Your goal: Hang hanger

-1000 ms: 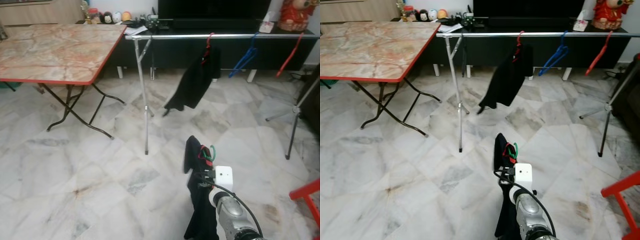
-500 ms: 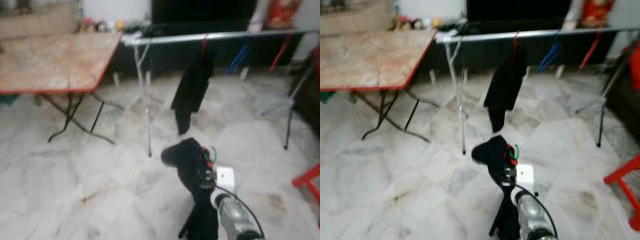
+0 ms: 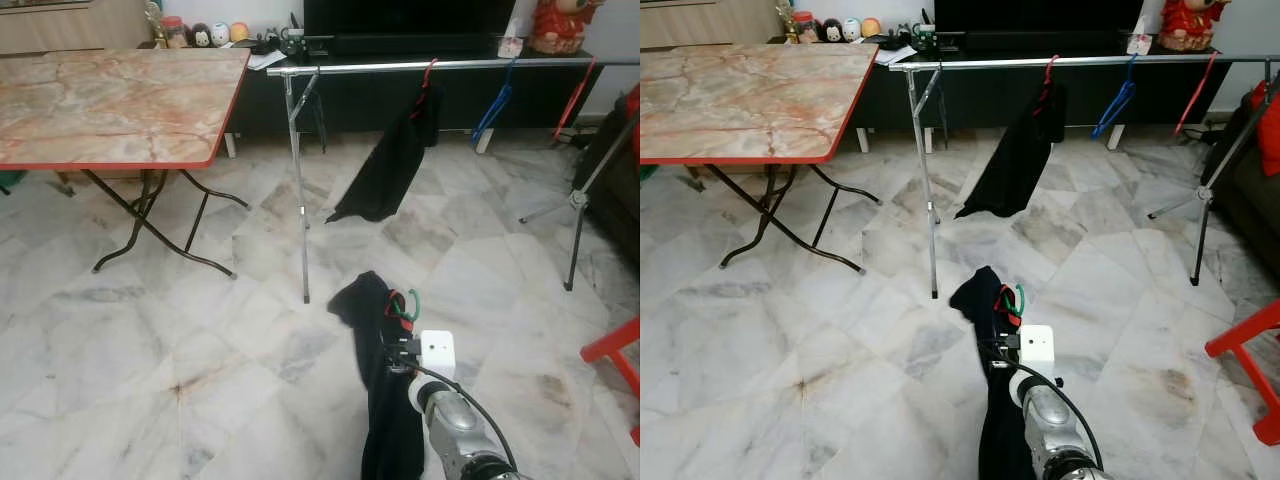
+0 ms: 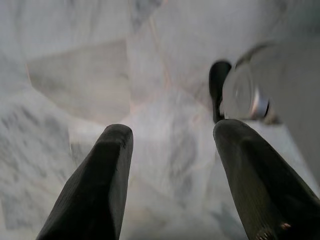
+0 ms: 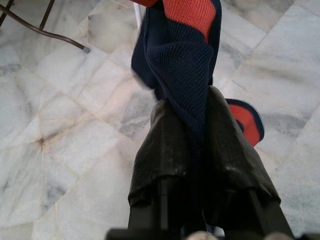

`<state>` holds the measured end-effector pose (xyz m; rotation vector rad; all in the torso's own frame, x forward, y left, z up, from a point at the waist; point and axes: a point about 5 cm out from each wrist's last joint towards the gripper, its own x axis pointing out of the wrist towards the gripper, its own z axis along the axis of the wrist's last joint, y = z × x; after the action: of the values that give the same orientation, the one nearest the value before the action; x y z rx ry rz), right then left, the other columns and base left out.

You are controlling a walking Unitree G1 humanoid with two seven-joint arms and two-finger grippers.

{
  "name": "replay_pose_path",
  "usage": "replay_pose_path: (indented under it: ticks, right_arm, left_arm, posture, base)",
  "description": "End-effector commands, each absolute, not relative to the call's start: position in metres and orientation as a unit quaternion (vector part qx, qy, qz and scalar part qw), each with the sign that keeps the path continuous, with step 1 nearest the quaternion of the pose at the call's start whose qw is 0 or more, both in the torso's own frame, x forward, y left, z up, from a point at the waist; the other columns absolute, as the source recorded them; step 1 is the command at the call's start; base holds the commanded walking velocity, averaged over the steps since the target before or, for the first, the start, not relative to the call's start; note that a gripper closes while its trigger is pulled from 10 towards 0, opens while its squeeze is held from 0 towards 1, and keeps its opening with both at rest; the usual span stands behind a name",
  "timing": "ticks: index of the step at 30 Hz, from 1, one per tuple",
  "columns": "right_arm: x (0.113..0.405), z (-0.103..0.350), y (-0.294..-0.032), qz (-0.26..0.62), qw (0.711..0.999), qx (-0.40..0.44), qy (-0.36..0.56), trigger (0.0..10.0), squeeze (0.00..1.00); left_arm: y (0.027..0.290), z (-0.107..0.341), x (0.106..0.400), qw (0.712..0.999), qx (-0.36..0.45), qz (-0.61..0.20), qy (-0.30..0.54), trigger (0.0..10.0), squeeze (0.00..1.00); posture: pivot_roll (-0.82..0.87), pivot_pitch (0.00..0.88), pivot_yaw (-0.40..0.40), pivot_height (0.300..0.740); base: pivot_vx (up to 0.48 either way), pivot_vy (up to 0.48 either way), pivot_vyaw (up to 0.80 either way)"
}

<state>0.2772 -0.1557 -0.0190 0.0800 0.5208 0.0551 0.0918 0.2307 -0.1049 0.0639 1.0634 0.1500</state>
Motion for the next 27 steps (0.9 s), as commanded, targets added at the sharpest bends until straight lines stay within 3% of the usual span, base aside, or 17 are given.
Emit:
replay_pose_path:
  ticks: [1,7,8,10,15,18,20,25,27]
  right_arm:
    - [0.286,-0.010,-0.155,0.031,0.971,0.033,0.235,10.0,0.00]
    - [0.290,-0.006,-0.157,0.055,0.972,-0.005,0.228,10.0,0.00]
    - [0.291,-0.004,-0.157,0.082,0.970,-0.049,0.224,10.0,0.00]
    - [0.293,-0.001,-0.158,0.099,0.970,-0.058,0.215,10.0,0.00]
    - [0.308,0.017,-0.166,0.124,0.971,-0.046,0.197,10.0,0.00]
    - [0.310,0.019,-0.166,0.134,0.970,-0.048,0.196,10.0,0.00]
    - [0.323,0.037,-0.160,0.207,0.959,-0.086,0.173,10.0,0.00]
    - [0.324,0.039,-0.160,0.218,0.957,-0.089,0.171,10.0,0.00]
    - [0.331,0.051,-0.158,0.291,0.931,-0.140,0.170,10.0,0.00]
  left_arm:
    - [0.234,-0.101,0.101,0.868,0.046,0.074,0.489,10.0,0.00]
    - [0.252,-0.078,0.144,0.910,0.079,0.090,0.397,10.0,0.00]
    - [0.258,-0.068,0.155,0.920,0.136,0.071,0.360,10.0,0.00]
    - [0.261,-0.053,0.165,0.935,0.170,0.056,0.305,10.0,0.00]
    - [0.267,-0.006,0.184,0.964,0.178,0.077,0.181,10.0,0.00]
    - [0.267,-0.001,0.188,0.966,0.177,0.078,0.169,10.0,0.00]
    - [0.250,0.026,0.214,0.975,0.188,0.020,0.114,10.0,0.00]
    - [0.245,0.035,0.212,0.975,0.190,0.015,0.116,10.0,0.00]
    - [0.229,0.061,0.241,0.974,0.204,-0.064,0.077,10.0,0.00]
  posture:
    - [0.01,0.032,0.041,0.740]
    - [0.01,0.029,0.047,0.740]
    - [0.01,0.026,0.058,0.740]
    - [0.01,0.024,0.057,0.740]
    - [0.04,0.027,0.046,0.740]
    - [0.04,0.027,0.046,0.740]
    - [0.03,0.018,0.051,0.740]
    - [0.03,0.018,0.051,0.740]
    - [0.01,0.002,0.061,0.740]
  base:
    - [0.000,0.000,0.00]
    - [0.000,0.000,0.00]
    - [0.000,0.000,0.00]
    - [0.000,0.000,0.00]
    - [0.000,0.000,0.00]
    - [0.000,0.000,0.00]
    - [0.000,0.000,0.00]
    - [0.000,0.000,0.00]
    - [0.000,0.000,0.00]
